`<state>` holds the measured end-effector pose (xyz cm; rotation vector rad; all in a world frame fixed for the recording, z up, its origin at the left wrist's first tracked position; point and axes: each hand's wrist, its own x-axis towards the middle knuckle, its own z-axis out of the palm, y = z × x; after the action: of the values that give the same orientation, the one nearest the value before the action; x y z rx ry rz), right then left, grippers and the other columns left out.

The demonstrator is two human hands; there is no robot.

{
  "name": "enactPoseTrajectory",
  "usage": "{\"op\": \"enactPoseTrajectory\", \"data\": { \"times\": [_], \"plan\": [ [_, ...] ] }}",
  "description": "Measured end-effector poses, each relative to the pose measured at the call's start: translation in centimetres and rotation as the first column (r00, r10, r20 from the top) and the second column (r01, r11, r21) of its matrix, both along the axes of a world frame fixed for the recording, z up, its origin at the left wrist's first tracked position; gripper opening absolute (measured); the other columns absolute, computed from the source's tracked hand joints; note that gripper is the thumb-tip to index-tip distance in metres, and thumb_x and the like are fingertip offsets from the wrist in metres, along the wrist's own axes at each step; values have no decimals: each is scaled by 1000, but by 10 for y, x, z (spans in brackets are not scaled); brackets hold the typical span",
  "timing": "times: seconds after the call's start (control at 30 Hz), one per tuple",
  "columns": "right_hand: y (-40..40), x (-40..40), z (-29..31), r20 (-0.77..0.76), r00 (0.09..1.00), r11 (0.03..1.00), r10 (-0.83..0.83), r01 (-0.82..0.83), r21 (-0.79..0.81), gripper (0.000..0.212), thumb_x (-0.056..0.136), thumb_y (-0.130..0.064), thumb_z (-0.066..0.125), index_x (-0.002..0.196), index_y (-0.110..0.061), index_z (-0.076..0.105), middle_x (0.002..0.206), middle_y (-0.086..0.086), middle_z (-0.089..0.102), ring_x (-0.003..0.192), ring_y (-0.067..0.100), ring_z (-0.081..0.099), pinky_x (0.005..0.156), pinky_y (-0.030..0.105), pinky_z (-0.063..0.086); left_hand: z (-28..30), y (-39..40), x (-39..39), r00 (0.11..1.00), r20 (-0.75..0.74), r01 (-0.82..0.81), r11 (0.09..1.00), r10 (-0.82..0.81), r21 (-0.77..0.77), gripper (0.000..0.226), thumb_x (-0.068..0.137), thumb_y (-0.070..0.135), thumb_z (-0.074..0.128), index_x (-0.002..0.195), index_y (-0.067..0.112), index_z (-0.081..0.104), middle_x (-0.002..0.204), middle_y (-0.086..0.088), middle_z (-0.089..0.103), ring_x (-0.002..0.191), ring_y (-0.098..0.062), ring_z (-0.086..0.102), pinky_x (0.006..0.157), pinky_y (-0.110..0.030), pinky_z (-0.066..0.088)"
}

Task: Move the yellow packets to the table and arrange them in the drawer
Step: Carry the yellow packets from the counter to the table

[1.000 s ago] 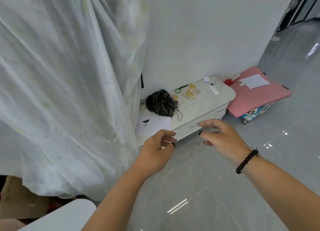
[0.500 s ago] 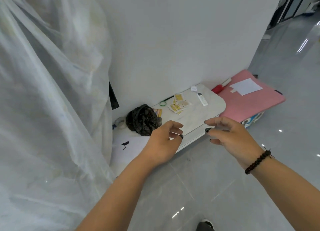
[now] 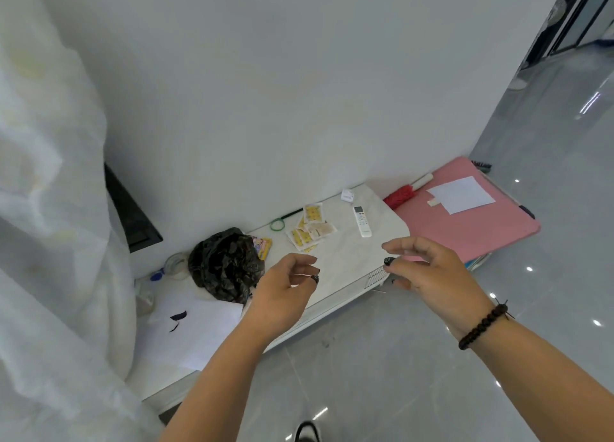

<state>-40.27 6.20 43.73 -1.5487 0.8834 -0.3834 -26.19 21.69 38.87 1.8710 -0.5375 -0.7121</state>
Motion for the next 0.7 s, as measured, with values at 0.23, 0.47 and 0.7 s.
{"op": "enactPoseTrajectory", "data": {
  "times": [0.23,0.47,0.7],
  "plan": [
    [-84,58,-24,-70,997,1000,20,-21,-12,17,85,-5,64,96,-19,67,105,-8,62,81,15,61,71,23,51,-22,-90,64,998,-60,3,1000,-3,-2,29,90,4,54,109,24,61,102,6,69,81,-4,60,64,-12,48],
    [-172,141,-41,-97,995,1000,17,-15,26,17,84,-5,65,92,-20,66,111,-1,63,93,16,62,83,33,54,-23,-183,149,996,-85,15,998,-10,59,28,89,2,53,109,20,61,102,3,68,80,-7,61,66,-16,48],
    [-245,201,-72,-149,985,993,82,-68,97,18,83,-6,65,94,-21,67,112,-4,64,96,18,64,85,35,55,-43,-253,208,981,-161,-88,986,110,140,28,90,3,54,111,20,62,102,4,69,97,-16,64,85,-36,52]
  ]
}}
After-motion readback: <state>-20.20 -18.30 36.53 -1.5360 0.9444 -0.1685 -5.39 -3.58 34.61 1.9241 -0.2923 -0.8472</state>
